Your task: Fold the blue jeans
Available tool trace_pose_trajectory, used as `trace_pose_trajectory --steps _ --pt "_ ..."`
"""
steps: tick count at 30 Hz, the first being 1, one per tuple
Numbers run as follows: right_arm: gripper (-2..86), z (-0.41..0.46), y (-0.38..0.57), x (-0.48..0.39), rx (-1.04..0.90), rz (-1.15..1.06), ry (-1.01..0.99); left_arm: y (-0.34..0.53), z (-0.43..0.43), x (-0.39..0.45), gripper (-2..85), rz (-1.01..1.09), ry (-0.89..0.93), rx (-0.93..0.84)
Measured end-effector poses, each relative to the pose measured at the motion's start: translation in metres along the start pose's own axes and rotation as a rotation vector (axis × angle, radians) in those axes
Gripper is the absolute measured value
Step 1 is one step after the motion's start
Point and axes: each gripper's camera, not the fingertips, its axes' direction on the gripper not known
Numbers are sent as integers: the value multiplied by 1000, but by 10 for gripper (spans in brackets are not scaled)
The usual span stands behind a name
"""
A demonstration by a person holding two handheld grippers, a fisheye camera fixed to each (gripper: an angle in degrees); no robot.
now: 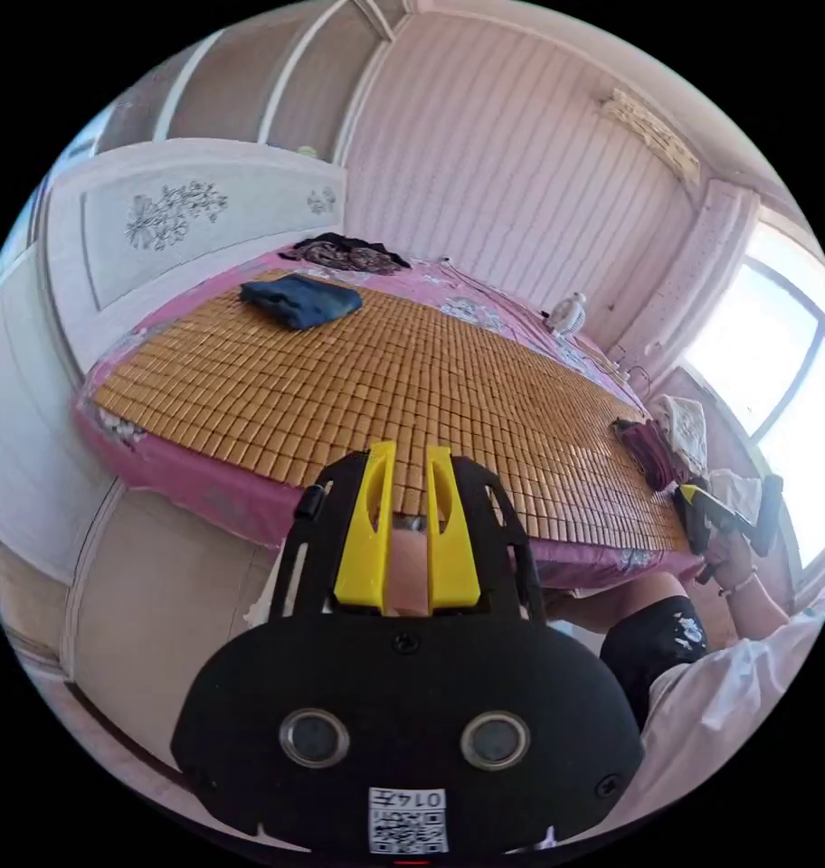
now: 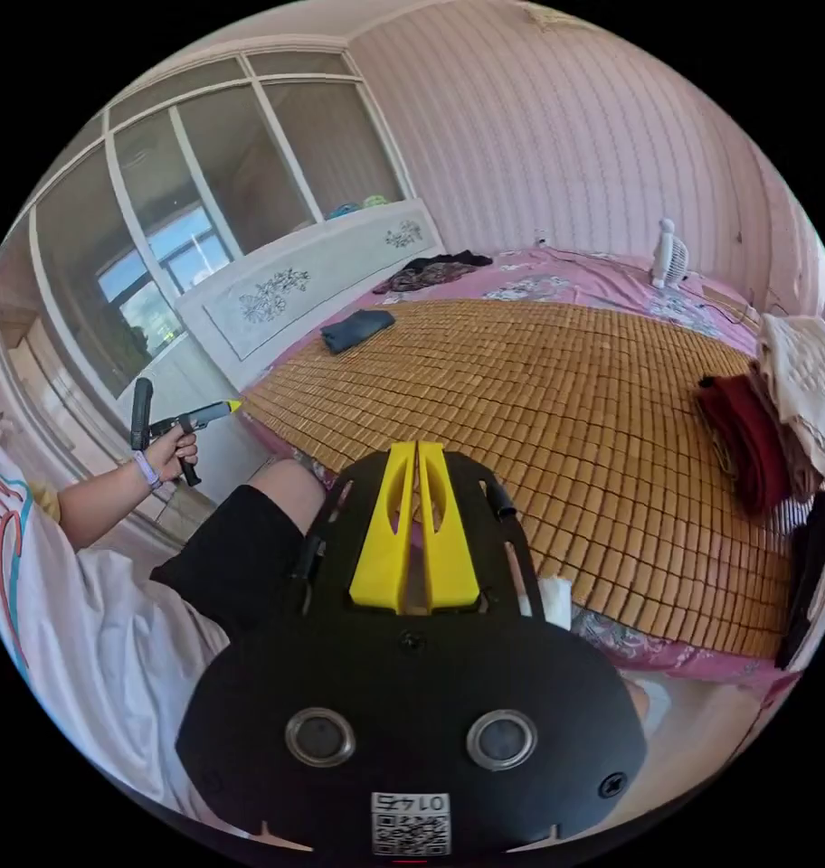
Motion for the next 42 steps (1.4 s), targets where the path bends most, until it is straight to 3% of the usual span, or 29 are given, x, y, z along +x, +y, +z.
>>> trace_pose_trajectory --steps 7,12,20,28,34,38,42 --pt "11 108 -47 -83 -196 -322 -77 84 -46 -113 62 -223 -98 20" --pt "36 182 -74 -111 -297 -475 -47 90 -38 -163 65 -294 -82 27" --pt "18 322 -151 -116 -351 -524 -93 -21 33 -232 111 -248 -3 79" --pt "85 528 -264 -157 -294 -668 -33 -169 138 -302 110 -314 10 85" --pt "123 660 -299 -174 -319 -587 43 -221 219 -334 91 -366 -6 -5" --pt "89 691 -291 -171 -352 -620 90 -225 242 -339 16 -308 64 -54" --pt "70 680 -284 -163 -442 -659 54 -222 236 -326 -6 -226 79 -111"
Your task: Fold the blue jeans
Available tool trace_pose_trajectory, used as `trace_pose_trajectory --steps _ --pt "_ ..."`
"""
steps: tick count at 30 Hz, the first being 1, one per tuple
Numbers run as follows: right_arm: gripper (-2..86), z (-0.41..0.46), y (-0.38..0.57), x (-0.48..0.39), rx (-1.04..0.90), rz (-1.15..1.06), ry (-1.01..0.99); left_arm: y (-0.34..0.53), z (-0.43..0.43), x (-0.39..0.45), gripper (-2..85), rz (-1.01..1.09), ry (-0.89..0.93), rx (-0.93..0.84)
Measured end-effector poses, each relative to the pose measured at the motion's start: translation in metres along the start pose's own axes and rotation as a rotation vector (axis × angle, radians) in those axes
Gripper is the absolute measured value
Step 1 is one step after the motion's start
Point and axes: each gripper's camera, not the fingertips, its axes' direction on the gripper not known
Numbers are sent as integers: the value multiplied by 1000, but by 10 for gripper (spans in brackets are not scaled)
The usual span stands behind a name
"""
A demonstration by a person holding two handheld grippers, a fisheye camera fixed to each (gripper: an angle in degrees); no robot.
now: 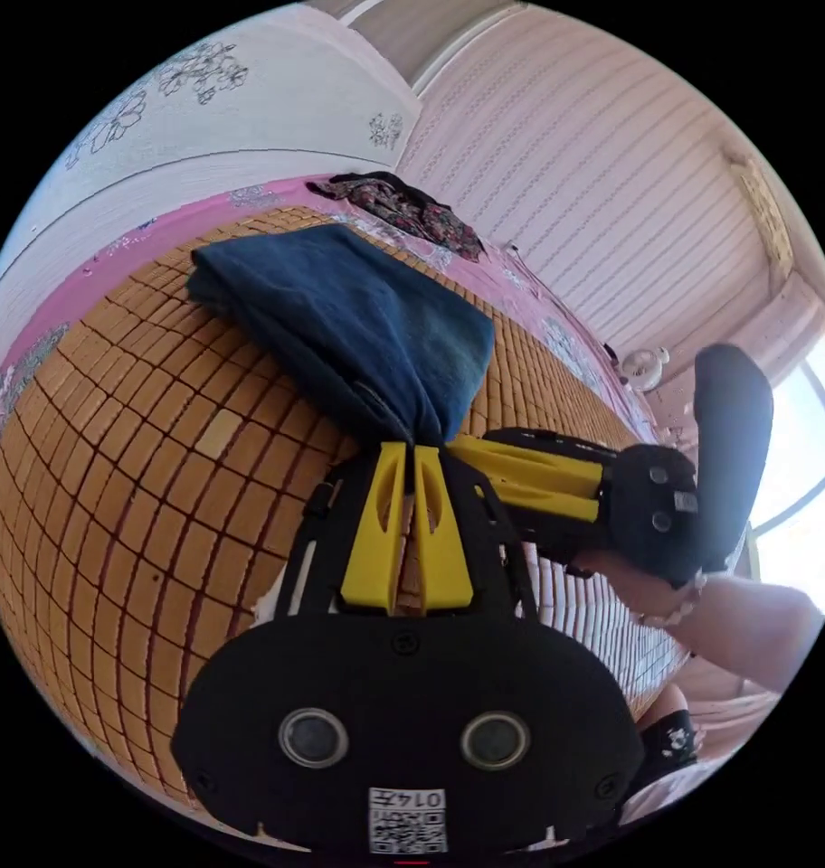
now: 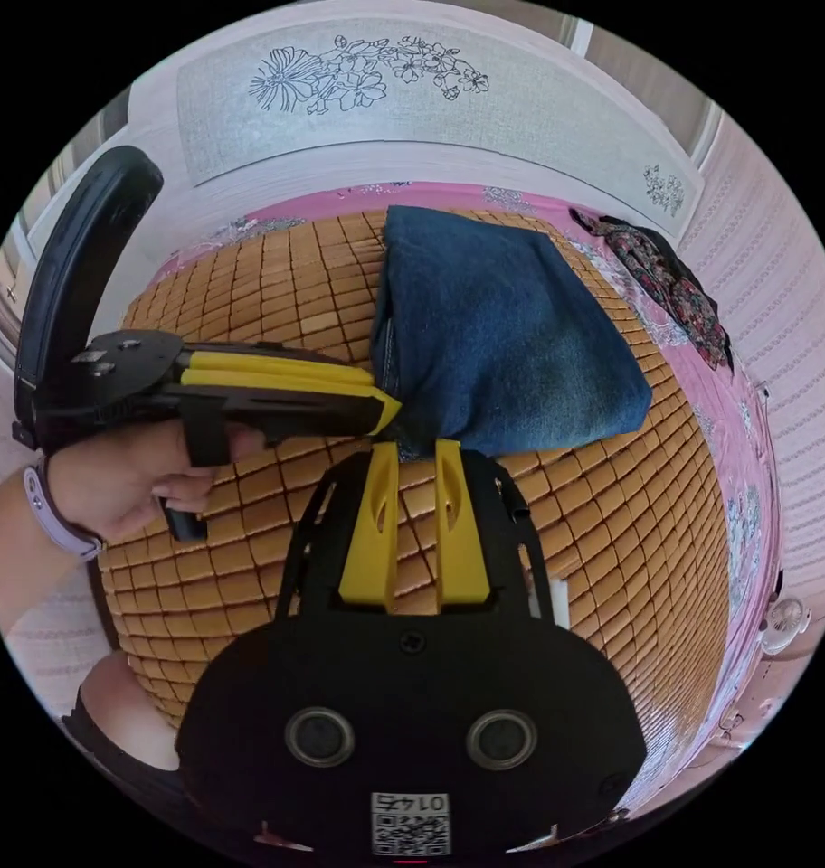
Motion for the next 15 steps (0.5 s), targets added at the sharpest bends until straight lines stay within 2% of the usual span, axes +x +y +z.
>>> trace_pose_trajectory --steps 4,8,12,14,15 --pt "72 -28 64 -18 -86 -76 -73 49 -10 49 -9 216 -34 -72" --pt "74 -64 157 -59 -183 -142 -38 124 -19 95 -9 228 138 -215" --pt "72 -108 288 -122 -261 -250 92 202 -22 162 -7 359 207 -342" --pt "68 -122 340 -135 -296 -173 142 244 -16 225 -5 559 192 -440" --pt "62 -131 373 -140 -311 -124 209 253 -13 240 -4 581 191 -453"
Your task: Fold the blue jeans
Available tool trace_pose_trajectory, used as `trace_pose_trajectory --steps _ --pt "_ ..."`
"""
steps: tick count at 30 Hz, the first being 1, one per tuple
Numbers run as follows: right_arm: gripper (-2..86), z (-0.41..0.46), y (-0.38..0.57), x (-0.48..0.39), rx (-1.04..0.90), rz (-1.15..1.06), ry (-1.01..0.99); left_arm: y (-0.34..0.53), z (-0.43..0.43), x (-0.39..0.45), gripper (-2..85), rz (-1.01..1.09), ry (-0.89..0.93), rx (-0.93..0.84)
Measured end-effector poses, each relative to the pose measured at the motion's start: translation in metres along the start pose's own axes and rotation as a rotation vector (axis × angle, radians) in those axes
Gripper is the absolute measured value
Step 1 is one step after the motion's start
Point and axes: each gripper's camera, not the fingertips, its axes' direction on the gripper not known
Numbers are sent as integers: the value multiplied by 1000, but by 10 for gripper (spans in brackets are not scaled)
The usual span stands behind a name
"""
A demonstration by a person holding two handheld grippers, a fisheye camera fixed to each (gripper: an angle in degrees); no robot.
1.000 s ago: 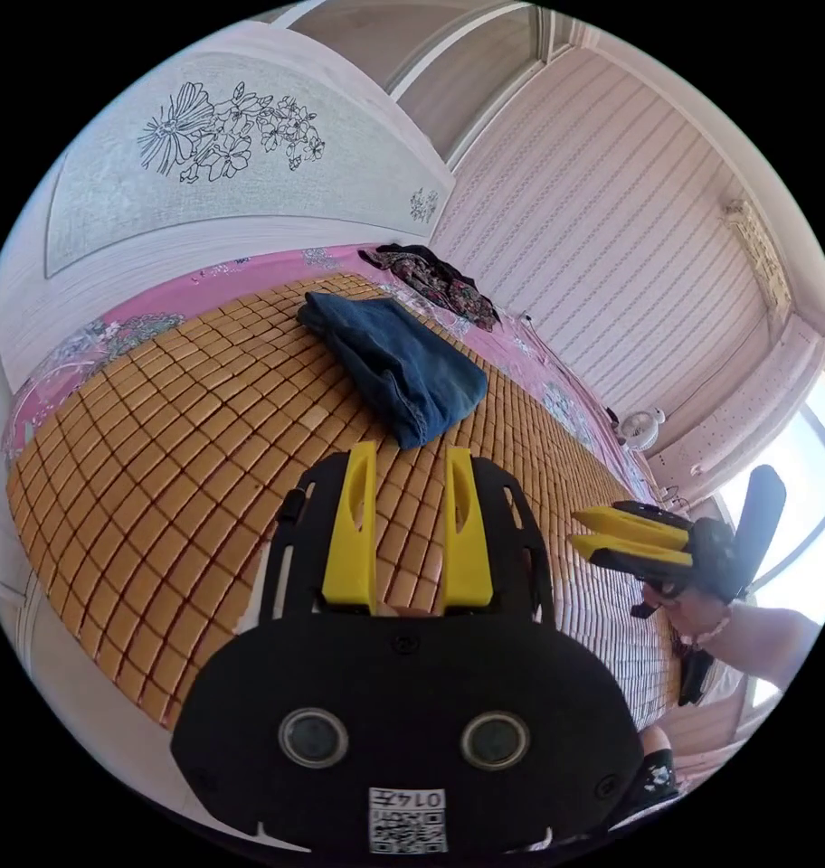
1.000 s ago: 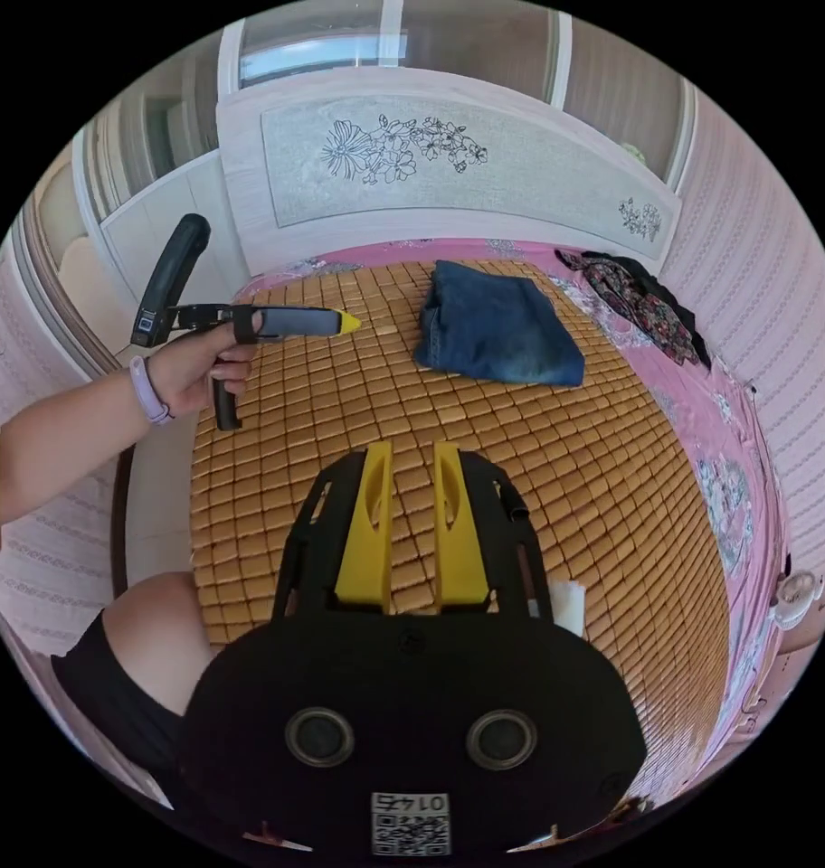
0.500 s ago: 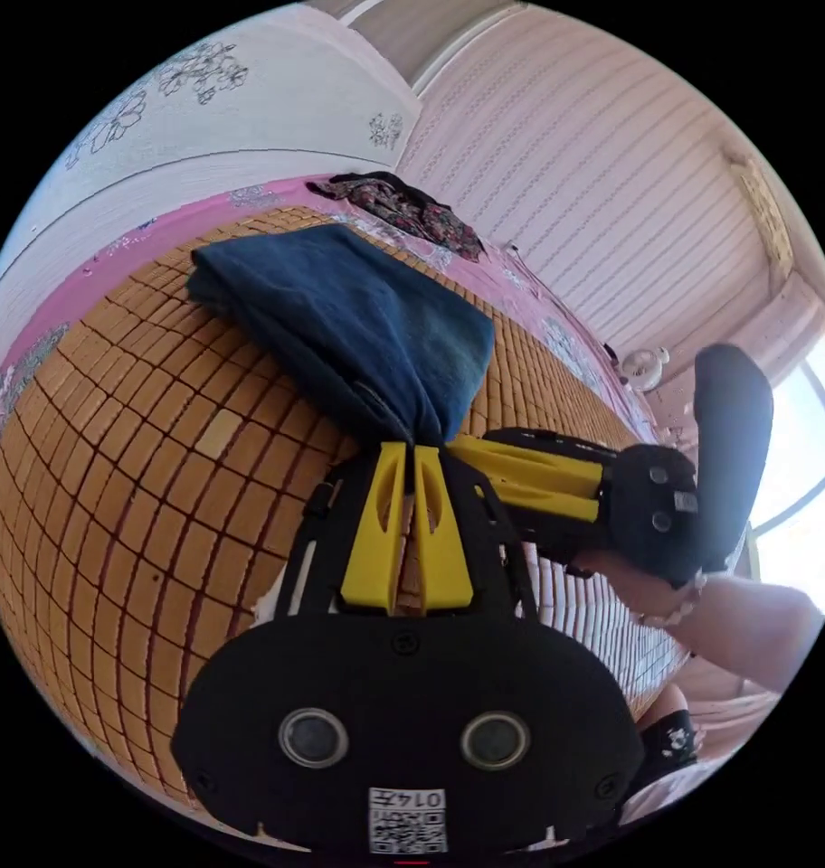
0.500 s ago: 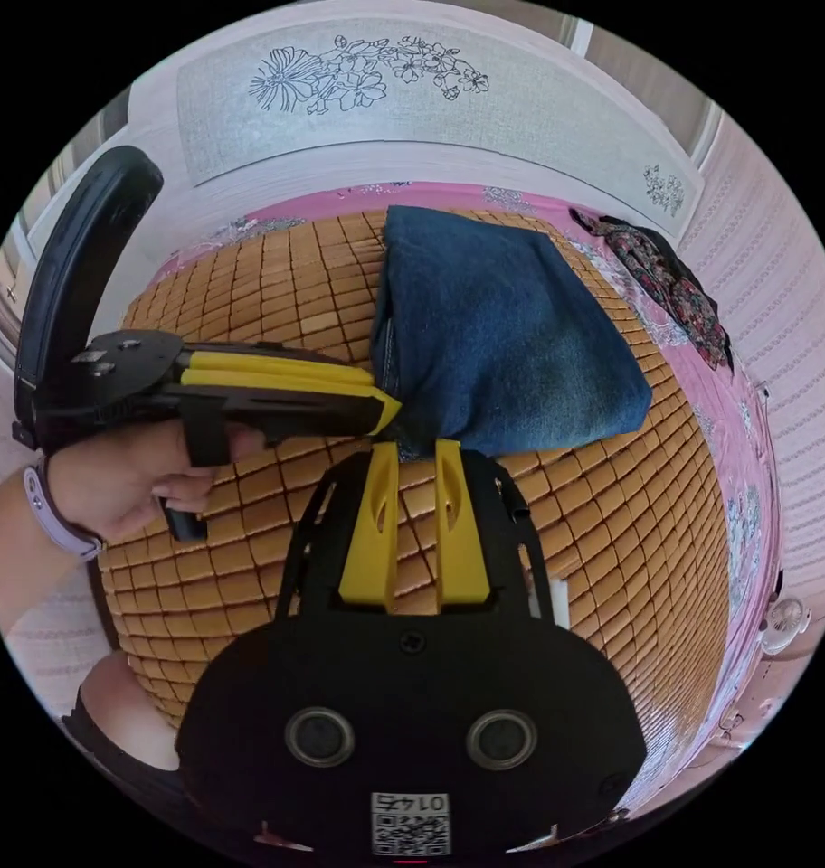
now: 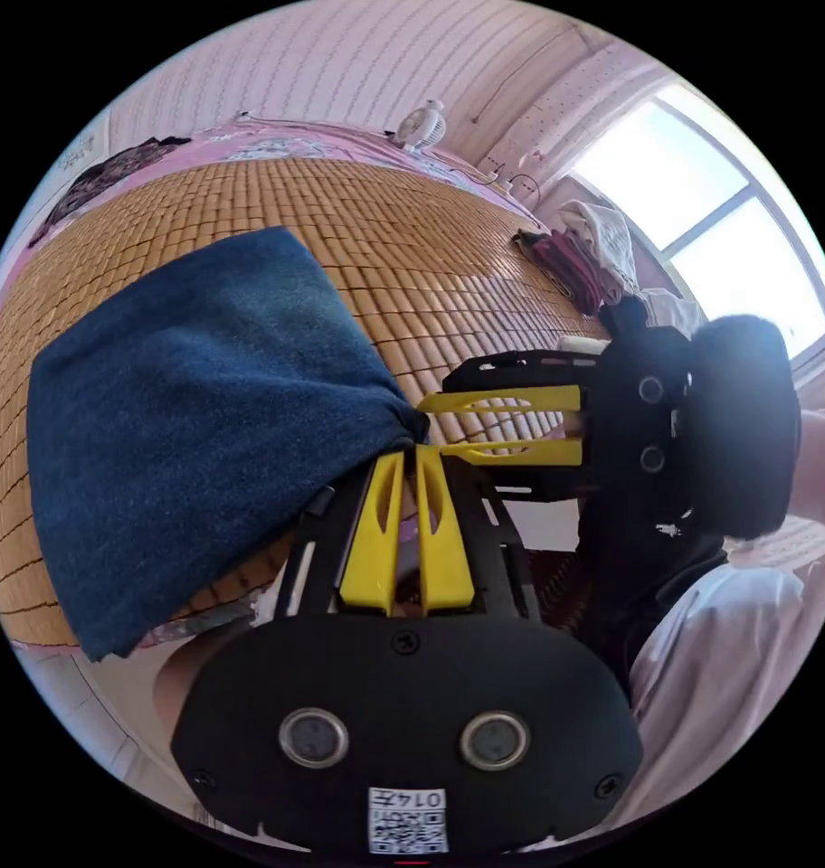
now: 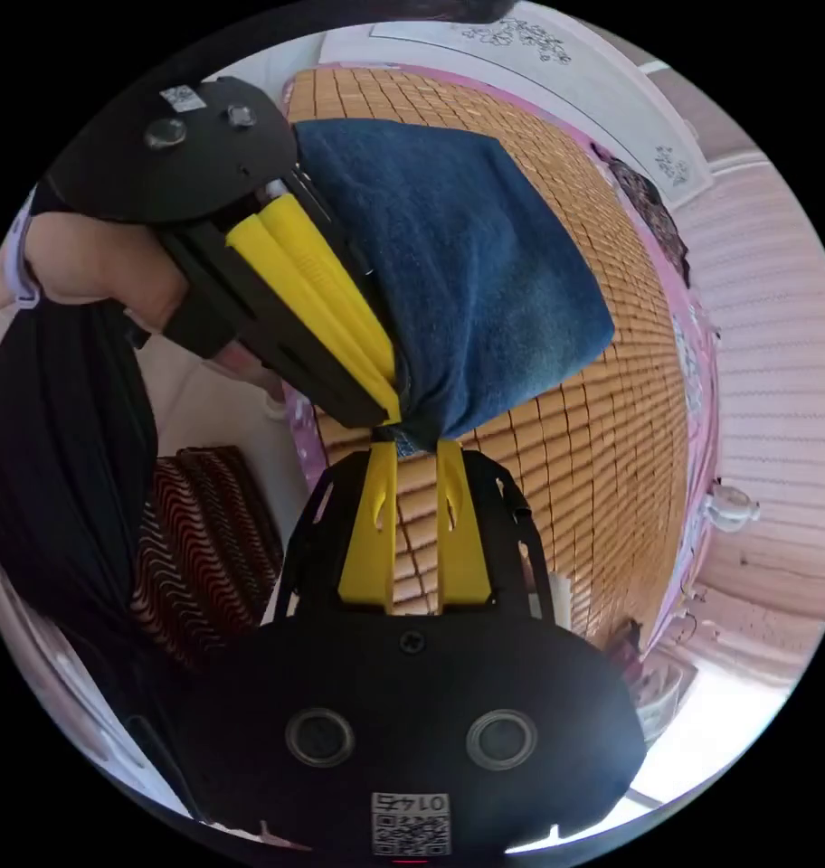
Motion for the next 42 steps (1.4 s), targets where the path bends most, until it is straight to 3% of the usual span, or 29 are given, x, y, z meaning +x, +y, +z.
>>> trace_pose_trajectory --steps 3,6,10,15,19,23,26,32,38,42 --pt "39 3 63 -3 -117 188 70 -7 33 63 1 48 21 21" --pt "33 -3 113 11 -144 397 -86 -3 52 86 1 -54 178 25" --pt "20 -23 164 30 -21 570 -346 8 41 94 -7 -81 229 2" --pt "7 -26 195 41 84 787 -491 21 9 68 -9 -238 283 74" --pt "10 -41 193 32 87 778 -403 34 -28 49 -5 -274 168 189" --pt "24 -62 197 36 96 759 -357 57 -47 19 29 -465 -14 279" --pt "43 -77 207 38 120 737 -351 59 -44 13 71 -505 -128 257" --pt "73 -118 225 20 329 605 -348 49 -20 5 84 -553 -112 141" --pt "86 -121 230 18 331 559 -405 46 -21 25 135 -483 -140 152" --pt "84 -126 232 10 316 525 -313 48 -23 41 174 -467 -232 169"
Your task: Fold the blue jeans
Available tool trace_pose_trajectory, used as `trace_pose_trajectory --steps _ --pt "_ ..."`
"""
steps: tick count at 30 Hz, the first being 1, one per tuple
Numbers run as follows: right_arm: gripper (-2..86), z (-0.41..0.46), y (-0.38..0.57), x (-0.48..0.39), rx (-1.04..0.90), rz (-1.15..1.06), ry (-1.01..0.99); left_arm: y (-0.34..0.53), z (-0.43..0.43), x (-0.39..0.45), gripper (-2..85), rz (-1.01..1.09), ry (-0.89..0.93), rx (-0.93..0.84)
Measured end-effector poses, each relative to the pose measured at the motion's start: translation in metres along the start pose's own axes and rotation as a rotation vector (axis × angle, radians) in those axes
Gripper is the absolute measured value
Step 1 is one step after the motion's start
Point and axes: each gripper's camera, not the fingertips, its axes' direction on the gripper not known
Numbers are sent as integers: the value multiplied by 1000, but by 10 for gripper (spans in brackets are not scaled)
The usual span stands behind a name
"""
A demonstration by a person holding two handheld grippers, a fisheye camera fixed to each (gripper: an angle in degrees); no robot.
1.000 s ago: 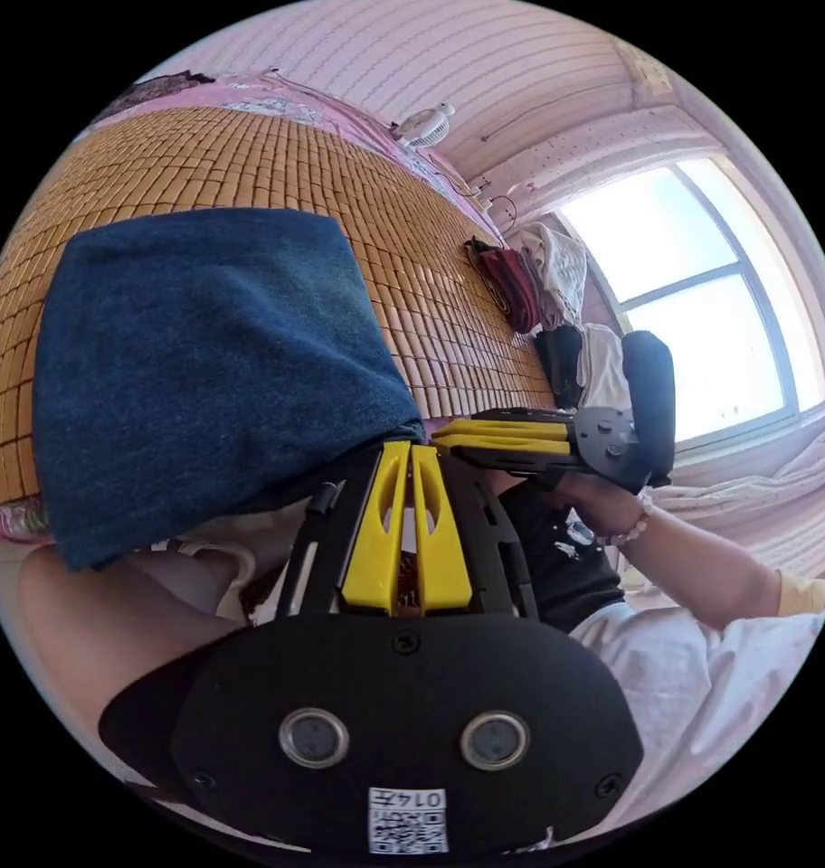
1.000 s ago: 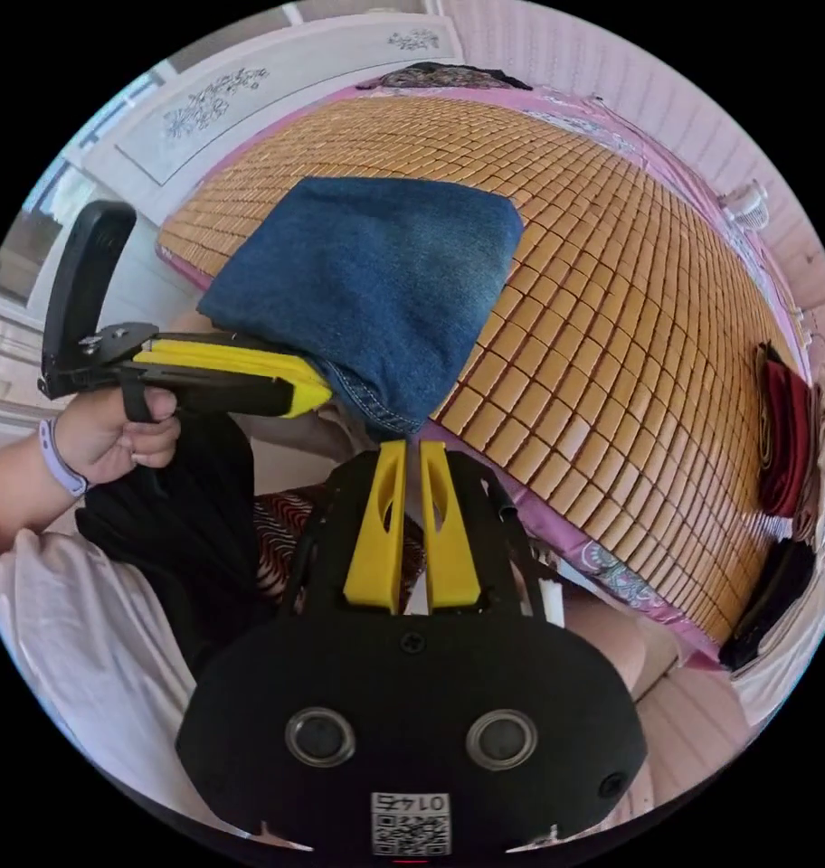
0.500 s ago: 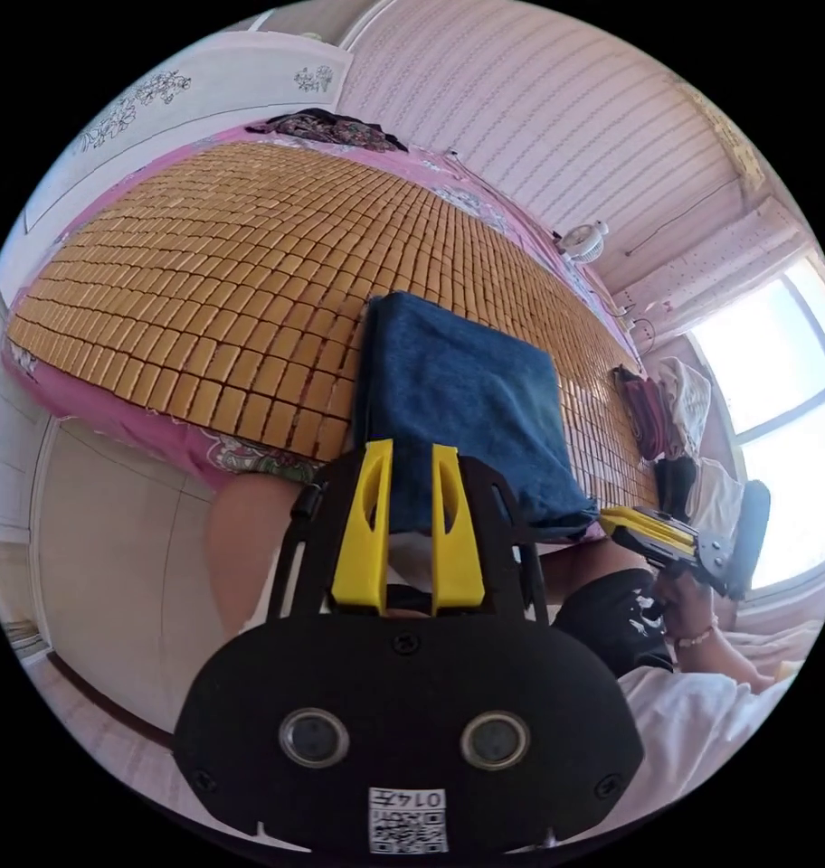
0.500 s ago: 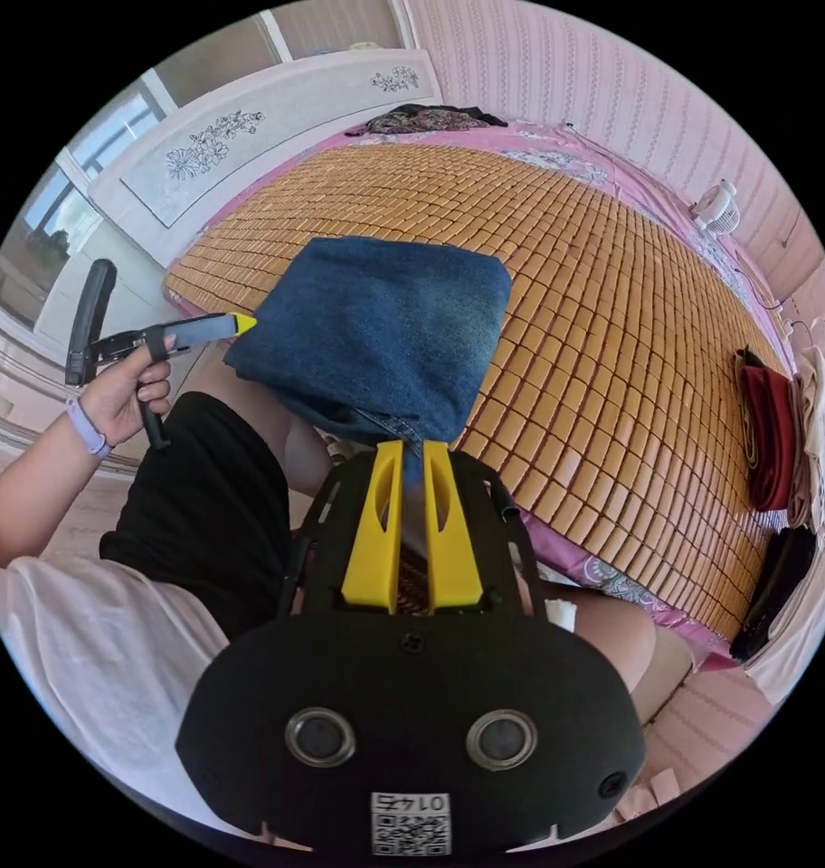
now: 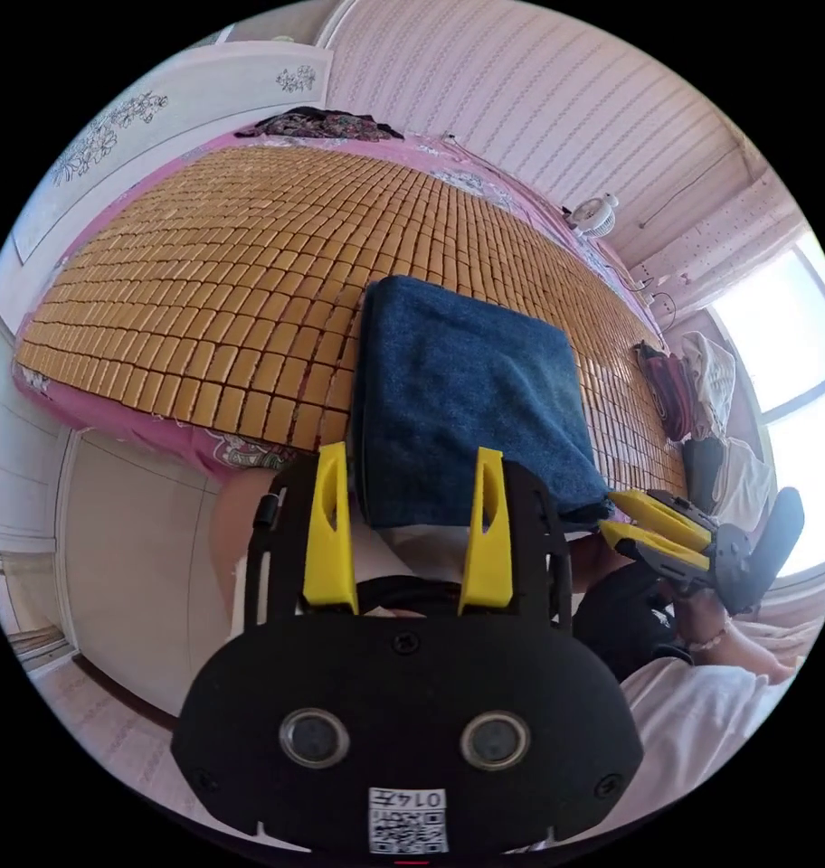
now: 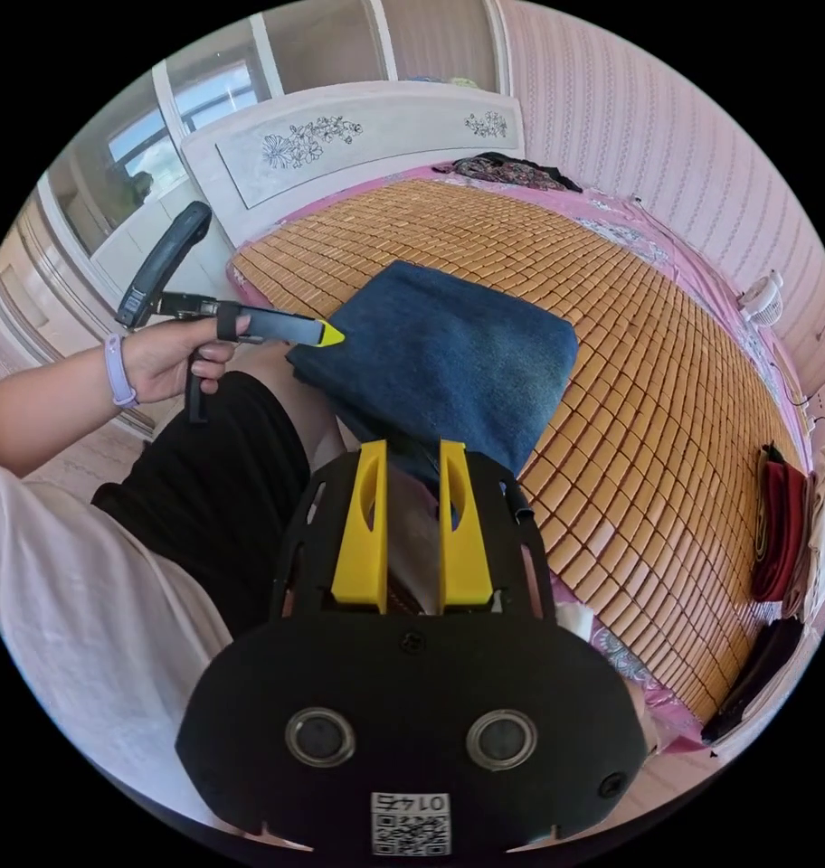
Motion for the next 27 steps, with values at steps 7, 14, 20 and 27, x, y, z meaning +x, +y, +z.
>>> trace_pose_trajectory --steps 7,14,20,27 --pt "80 -9 9 10 -55 2 -5 -6 19 -18 77 -76 153 -156" --pt "82 -40 23 56 -26 239 -166 -6 -30 16 49 28 159 38" --pt "82 -105 48 113 241 500 -366 -18 -69 110 50 408 432 249" --pt "72 -190 117 163 400 736 -136 -16 -10 249 71 679 708 43"
